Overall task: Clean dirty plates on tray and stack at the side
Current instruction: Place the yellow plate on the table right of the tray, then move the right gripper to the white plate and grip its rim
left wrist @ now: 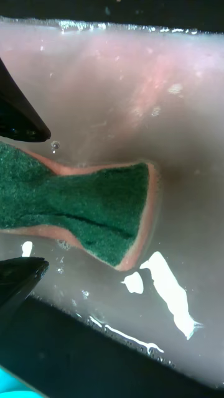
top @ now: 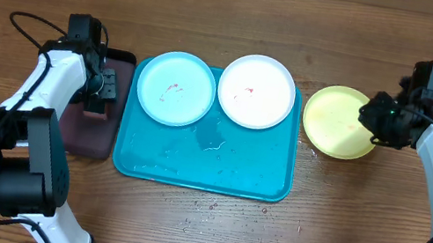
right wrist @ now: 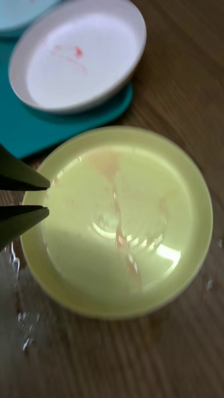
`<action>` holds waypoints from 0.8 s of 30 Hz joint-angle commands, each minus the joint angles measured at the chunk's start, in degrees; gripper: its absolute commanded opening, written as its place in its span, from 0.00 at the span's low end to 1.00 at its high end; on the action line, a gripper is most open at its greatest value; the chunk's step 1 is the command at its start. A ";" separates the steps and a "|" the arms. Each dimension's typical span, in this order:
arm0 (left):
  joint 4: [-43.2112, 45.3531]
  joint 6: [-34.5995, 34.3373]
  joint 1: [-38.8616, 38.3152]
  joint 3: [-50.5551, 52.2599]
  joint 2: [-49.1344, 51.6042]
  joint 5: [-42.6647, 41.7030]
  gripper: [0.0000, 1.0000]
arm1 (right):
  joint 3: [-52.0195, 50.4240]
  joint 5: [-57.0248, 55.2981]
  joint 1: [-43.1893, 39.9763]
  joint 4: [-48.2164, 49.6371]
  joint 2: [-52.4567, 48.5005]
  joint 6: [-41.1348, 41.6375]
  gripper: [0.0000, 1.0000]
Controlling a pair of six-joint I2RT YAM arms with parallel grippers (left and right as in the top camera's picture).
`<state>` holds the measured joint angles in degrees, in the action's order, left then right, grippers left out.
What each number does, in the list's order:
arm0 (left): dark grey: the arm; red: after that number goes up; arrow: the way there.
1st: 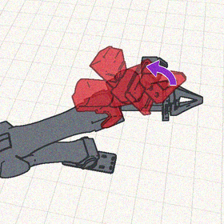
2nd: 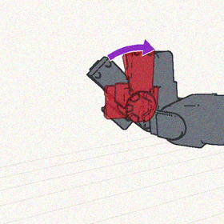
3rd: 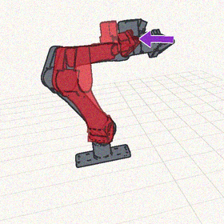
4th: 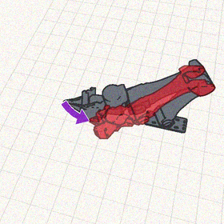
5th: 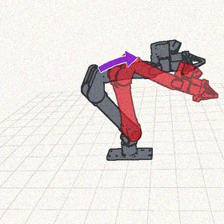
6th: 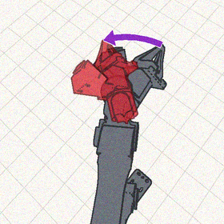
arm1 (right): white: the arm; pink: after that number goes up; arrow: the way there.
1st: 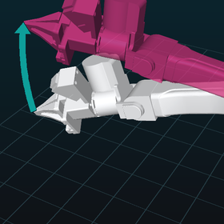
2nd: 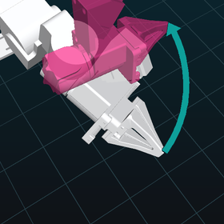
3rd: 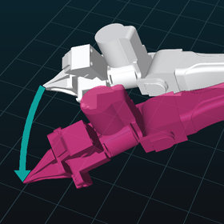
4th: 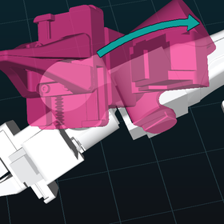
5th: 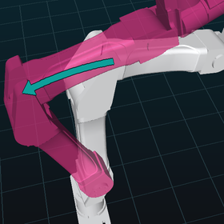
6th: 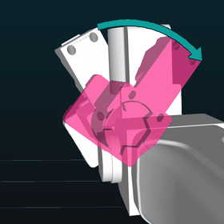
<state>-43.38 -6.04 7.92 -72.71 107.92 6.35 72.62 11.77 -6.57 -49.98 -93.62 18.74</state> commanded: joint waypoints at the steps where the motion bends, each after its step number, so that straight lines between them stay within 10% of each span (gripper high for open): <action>1: -0.13 -1.29 0.31 -0.92 -0.11 -1.51 0.61 | -0.31 16.48 1.70 1.38 -0.07 -10.73 0.23; 24: -0.11 -1.29 0.31 -0.90 -0.11 -1.53 0.62 | 18.10 3.72 32.00 0.98 -15.80 -11.58 0.44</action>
<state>-43.53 -6.07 7.92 -72.71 107.92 5.52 88.36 16.62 23.46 -50.59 -107.09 2.24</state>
